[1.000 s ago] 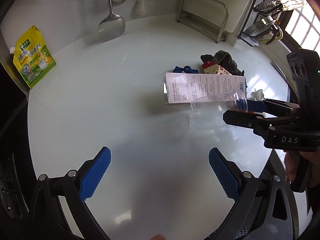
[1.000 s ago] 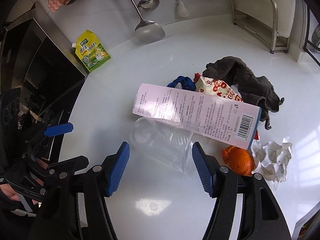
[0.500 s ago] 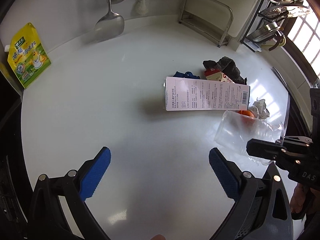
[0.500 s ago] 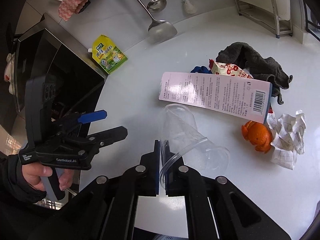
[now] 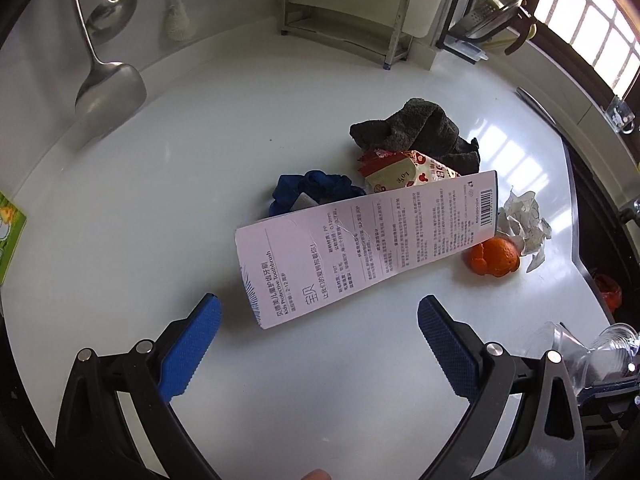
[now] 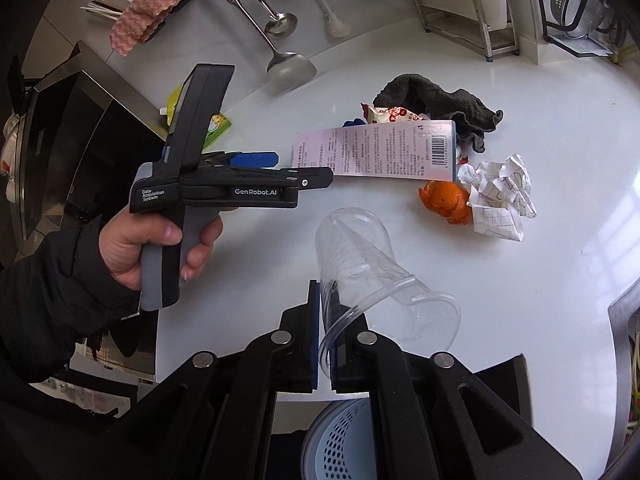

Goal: Collect trash
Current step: 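Grasp the pink receipt card with the left tool while the right tool holds the cup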

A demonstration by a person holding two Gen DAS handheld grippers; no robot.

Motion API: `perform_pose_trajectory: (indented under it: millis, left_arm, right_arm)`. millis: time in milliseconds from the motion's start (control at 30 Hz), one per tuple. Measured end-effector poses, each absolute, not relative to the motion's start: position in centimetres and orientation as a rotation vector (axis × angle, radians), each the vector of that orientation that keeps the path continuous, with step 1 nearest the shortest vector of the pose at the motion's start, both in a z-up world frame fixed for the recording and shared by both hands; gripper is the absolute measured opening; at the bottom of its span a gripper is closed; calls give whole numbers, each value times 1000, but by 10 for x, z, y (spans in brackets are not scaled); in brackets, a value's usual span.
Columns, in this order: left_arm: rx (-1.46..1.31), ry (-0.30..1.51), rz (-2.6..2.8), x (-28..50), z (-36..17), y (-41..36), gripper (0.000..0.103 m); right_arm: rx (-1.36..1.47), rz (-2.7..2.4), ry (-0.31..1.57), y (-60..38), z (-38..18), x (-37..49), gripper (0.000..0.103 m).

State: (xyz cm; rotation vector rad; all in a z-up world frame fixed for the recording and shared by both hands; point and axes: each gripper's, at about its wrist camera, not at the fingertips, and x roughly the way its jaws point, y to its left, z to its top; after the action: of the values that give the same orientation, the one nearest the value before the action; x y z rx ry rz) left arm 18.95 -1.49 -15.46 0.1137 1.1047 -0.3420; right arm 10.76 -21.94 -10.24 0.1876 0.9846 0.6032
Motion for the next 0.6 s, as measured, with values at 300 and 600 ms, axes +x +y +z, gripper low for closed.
perform_pose_trajectory:
  millis: [300,600]
  left_arm:
    - [213,1058,-484,217,-151,-24,96]
    - [596,1024,-702,213,-149,-50,97]
  right_arm:
    - [186,568,988,-218,-99,100,4]
    - [212,515,970,-226,-93,102,4]
